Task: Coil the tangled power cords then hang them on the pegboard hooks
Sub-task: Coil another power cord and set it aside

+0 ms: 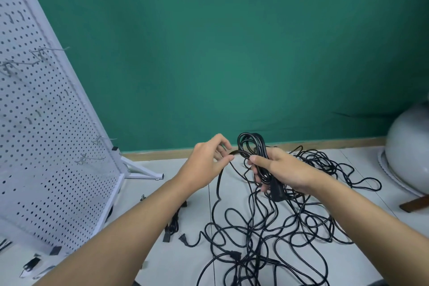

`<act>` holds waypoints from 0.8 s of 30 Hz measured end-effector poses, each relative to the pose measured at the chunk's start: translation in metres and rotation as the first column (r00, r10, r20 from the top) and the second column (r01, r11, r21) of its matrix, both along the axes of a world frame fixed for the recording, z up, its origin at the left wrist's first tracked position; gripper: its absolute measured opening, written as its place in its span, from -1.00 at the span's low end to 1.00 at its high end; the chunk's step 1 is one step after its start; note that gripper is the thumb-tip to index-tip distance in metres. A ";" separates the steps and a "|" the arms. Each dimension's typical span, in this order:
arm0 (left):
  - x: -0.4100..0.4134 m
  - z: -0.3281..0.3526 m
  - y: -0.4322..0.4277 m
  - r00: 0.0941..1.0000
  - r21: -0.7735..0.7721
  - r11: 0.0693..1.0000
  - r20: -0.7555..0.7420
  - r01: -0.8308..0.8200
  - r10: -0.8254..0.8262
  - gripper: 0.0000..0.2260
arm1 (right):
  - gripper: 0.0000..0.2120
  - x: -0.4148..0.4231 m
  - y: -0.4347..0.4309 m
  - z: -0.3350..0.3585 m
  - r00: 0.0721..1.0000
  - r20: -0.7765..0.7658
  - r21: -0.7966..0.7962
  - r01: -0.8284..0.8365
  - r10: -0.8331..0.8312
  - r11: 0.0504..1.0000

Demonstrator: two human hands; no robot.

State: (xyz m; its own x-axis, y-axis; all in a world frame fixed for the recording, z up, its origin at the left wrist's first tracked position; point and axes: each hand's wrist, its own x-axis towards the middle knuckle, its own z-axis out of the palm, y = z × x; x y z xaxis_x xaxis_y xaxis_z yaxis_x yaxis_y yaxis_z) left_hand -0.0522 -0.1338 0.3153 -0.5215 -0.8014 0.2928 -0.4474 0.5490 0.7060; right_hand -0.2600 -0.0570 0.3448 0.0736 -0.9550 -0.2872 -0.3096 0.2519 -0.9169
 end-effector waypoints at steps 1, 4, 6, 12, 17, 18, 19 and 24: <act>0.000 -0.001 0.000 0.999 0.031 0.999 -0.018 -0.034 0.035 -0.89 | -0.71 0.000 0.000 0.001 1.000 -0.008 -0.013 0.011 -0.012 1.000; -0.003 0.006 0.000 0.992 0.011 0.996 -0.089 -0.084 0.084 -0.94 | -0.73 0.001 -0.001 -0.002 0.999 -0.023 -0.013 0.027 -0.028 1.000; -0.007 0.014 0.002 0.989 -0.041 0.996 -0.126 -0.082 0.077 -0.94 | -0.79 0.004 0.001 -0.003 0.998 -0.055 0.011 -0.010 0.011 1.000; -0.017 0.013 0.005 0.991 -0.197 0.976 -0.112 -0.098 0.077 -0.94 | -0.78 0.013 0.004 0.001 0.977 -0.195 0.059 -0.077 0.087 0.995; -0.020 0.016 0.003 0.972 -0.006 0.989 -0.186 -0.146 0.143 -0.88 | -0.77 0.004 0.002 0.000 0.995 -0.097 0.036 -0.020 0.023 0.999; -0.018 0.014 0.002 0.973 0.077 0.988 -0.180 -0.134 0.146 -0.86 | -0.78 0.002 0.001 0.000 0.997 -0.076 0.022 -0.010 0.011 1.000; -0.014 0.012 0.001 0.977 0.147 0.983 -0.164 -0.108 0.132 -0.86 | -0.78 -0.001 0.001 -0.001 0.998 -0.058 0.007 0.000 0.000 1.000; -0.001 0.013 0.003 0.989 0.272 0.962 -0.128 -0.035 0.072 -0.95 | -0.76 -0.007 -0.002 -0.004 0.998 -0.050 -0.031 0.034 -0.035 0.999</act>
State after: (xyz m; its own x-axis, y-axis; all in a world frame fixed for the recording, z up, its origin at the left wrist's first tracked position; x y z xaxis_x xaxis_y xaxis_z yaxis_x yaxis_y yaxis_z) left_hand -0.0532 -0.1308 0.3281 -0.4463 -0.8856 0.1282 -0.3612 0.3094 0.8796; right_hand -0.2671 -0.0586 0.3407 0.0264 -0.9652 -0.2603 -0.3474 0.2354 -0.9077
